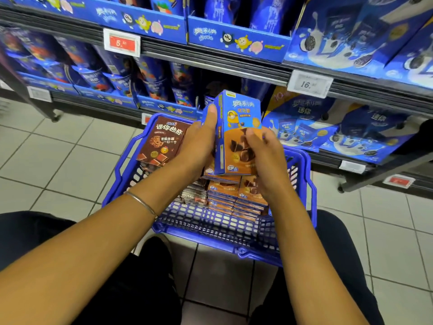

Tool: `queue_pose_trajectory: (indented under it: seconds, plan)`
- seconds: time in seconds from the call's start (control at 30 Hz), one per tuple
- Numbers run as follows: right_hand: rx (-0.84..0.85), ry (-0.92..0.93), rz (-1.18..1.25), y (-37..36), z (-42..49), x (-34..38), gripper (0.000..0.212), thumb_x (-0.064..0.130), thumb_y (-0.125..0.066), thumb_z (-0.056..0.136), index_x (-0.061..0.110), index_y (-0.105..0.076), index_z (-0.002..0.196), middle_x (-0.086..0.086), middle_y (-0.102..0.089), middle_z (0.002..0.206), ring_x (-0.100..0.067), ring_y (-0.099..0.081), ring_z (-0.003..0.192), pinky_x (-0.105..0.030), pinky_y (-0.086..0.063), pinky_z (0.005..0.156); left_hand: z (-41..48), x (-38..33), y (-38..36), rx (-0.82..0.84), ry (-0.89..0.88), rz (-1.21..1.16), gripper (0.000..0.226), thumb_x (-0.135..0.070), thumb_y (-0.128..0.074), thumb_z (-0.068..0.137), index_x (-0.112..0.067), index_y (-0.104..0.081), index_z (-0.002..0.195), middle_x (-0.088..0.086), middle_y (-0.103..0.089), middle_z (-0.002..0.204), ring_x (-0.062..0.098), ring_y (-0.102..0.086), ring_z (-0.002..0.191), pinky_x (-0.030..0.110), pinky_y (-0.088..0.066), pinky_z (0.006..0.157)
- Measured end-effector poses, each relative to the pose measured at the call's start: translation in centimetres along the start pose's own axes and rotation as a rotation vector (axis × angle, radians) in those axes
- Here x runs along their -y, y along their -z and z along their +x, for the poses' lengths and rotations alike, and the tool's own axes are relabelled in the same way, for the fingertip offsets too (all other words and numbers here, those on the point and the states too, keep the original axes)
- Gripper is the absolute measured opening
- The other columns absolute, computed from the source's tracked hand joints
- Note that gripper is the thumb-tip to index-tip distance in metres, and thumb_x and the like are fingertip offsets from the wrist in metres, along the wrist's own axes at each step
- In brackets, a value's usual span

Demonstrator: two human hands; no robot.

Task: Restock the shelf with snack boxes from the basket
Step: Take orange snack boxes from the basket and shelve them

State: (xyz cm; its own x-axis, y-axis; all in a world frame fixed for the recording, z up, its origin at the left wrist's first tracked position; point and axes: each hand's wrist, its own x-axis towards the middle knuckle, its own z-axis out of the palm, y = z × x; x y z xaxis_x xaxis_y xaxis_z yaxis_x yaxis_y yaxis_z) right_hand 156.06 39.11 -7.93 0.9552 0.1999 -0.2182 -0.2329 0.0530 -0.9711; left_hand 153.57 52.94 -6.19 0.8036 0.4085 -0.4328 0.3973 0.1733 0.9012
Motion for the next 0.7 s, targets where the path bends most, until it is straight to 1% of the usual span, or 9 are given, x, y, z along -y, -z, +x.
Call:
queue_pose_trajectory:
  seconds: [0.07, 0.17, 0.23, 0.33, 0.37, 0.47, 0.53, 0.6, 0.7]
  plan:
    - [0.023, -0.050, 0.000, -0.7, -0.4, -0.5, 0.026, 0.044, -0.060, 0.094, 0.023, -0.062, 0.109, -0.010, -0.073, 0.112, -0.031, -0.072, 0.103, -0.057, -0.058, 0.090, -0.2, 0.2, -0.2, 0.036, -0.003, -0.056, 0.067, -0.069, -0.037, 0.107, -0.017, -0.077, 0.120, 0.009, -0.082, 0.110, 0.031, -0.080, 0.100, 0.056, -0.062, 0.097]
    - [0.040, -0.073, -0.030, -1.2, -0.8, -1.0, 0.032, 0.053, -0.056, 0.092, 0.031, -0.060, 0.116, -0.002, -0.073, 0.116, -0.026, -0.072, 0.106, -0.057, -0.057, 0.094, -0.8, 0.3, -0.5, 0.040, -0.053, -0.099, 0.076, -0.068, -0.030, 0.109, -0.009, -0.072, 0.131, 0.015, -0.080, 0.116, 0.033, -0.079, 0.104, 0.057, -0.062, 0.097]
    - [0.020, -0.060, -0.038, -1.2, -0.7, -1.1, 0.031, 0.049, -0.055, 0.096, 0.028, -0.059, 0.118, -0.003, -0.072, 0.117, -0.026, -0.071, 0.107, -0.057, -0.056, 0.094, -1.2, 0.3, -0.5, 0.077, -0.068, -0.127, 0.075, -0.068, -0.032, 0.108, -0.008, -0.072, 0.132, 0.015, -0.080, 0.118, 0.033, -0.079, 0.106, 0.053, -0.063, 0.095]
    - [-0.019, -0.080, 0.016, -1.0, -0.6, -1.0, 0.027, 0.039, -0.053, 0.103, 0.022, -0.057, 0.124, -0.007, -0.072, 0.119, -0.027, -0.071, 0.109, -0.056, -0.055, 0.096, -1.5, 0.2, -0.3, 0.155, -0.087, -0.067, 0.046, -0.055, -0.059, 0.104, -0.018, -0.072, 0.127, 0.003, -0.083, 0.111, 0.023, -0.082, 0.098, 0.036, -0.067, 0.078]
    - [-0.019, -0.069, 0.007, -0.9, -0.6, -1.1, 0.027, 0.038, -0.052, 0.104, 0.022, -0.057, 0.125, -0.006, -0.072, 0.119, -0.026, -0.071, 0.109, -0.055, -0.056, 0.096, -1.4, 0.2, -0.2, 0.163, -0.083, -0.055, 0.042, -0.049, -0.068, 0.102, -0.017, -0.069, 0.129, 0.002, -0.083, 0.111, 0.022, -0.082, 0.097, 0.033, -0.067, 0.075]
    - [0.036, -0.039, -0.028, -0.3, -0.2, -1.1, 0.034, 0.054, -0.048, 0.101, 0.030, -0.059, 0.122, 0.001, -0.074, 0.115, -0.019, -0.073, 0.104, -0.047, -0.060, 0.092, -1.3, 0.0, -0.2, 0.134, -0.017, -0.079, 0.062, -0.045, -0.076, 0.096, -0.010, -0.056, 0.143, 0.008, -0.079, 0.121, 0.026, -0.081, 0.100, 0.047, -0.066, 0.089]
    - [-0.002, -0.090, -0.003, 0.8, 0.9, -1.7, 0.044, 0.066, -0.042, 0.097, 0.032, -0.063, 0.116, 0.000, -0.076, 0.112, -0.024, -0.074, 0.102, -0.046, -0.060, 0.088, -1.3, -0.3, -0.1, 0.107, 0.009, -0.101, 0.064, -0.044, -0.077, 0.095, -0.009, -0.054, 0.144, 0.010, -0.079, 0.122, 0.027, -0.081, 0.100, 0.050, -0.065, 0.091]
    - [-0.185, -0.151, -0.144, 2.3, 2.4, -3.3, 0.044, 0.066, -0.044, 0.096, 0.030, -0.063, 0.114, -0.004, -0.073, 0.116, -0.029, -0.069, 0.108, -0.046, -0.055, 0.092, -1.1, -0.6, 0.1, 0.076, 0.007, -0.127, 0.061, -0.043, -0.078, 0.095, -0.012, -0.052, 0.142, 0.008, -0.079, 0.120, 0.025, -0.081, 0.098, 0.047, -0.067, 0.088]
    - [-0.321, -0.265, -0.597, 4.7, 4.0, -7.0, 0.062, 0.056, -0.057, 0.096, 0.008, -0.053, 0.135, -0.014, -0.059, 0.131, -0.034, -0.055, 0.125, -0.048, -0.048, 0.101, -1.0, -0.9, 0.4, 0.061, 0.000, -0.135, 0.061, -0.045, -0.079, 0.094, -0.015, -0.054, 0.139, 0.007, -0.080, 0.119, 0.025, -0.081, 0.098, 0.048, -0.066, 0.090]
